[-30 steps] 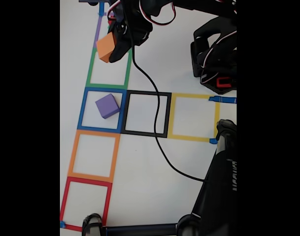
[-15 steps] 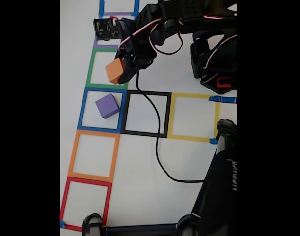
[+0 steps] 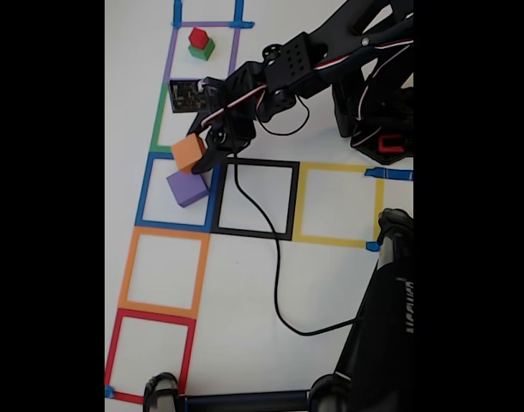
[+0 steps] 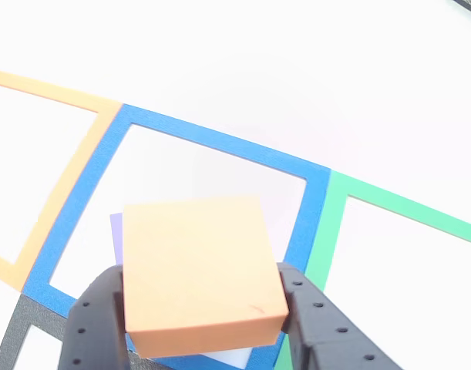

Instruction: Tower of hanoi

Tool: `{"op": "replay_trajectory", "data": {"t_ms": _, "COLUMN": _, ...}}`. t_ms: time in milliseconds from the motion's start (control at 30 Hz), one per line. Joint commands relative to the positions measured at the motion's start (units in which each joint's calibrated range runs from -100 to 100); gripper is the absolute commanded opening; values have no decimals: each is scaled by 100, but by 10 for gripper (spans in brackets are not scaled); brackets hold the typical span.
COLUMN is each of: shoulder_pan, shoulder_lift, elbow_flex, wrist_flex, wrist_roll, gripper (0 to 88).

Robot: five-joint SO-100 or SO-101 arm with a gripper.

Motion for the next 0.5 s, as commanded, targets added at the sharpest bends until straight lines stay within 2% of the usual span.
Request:
{"op": "replay_trajectory", "data": {"t_ms": 0, "shoulder_pan": -96, "shoulder_lift": 502, "elbow_flex": -55, "wrist_flex": -771, "wrist_roll": 36, "gripper": 140}}
{"op": "replay_trajectory", "data": {"t_ms": 267, "shoulder_pan": -288, "shoulder_lift": 1705, "elbow_flex": -291, "wrist_flex": -1937, "wrist_roll": 36, "gripper": 144}}
{"op": "replay_trajectory", "data": {"t_ms": 467, "shoulder_pan": -298, "shoulder_lift": 2391, "elbow_flex": -600, "wrist_flex": -2415, "wrist_roll": 36, "gripper": 146}}
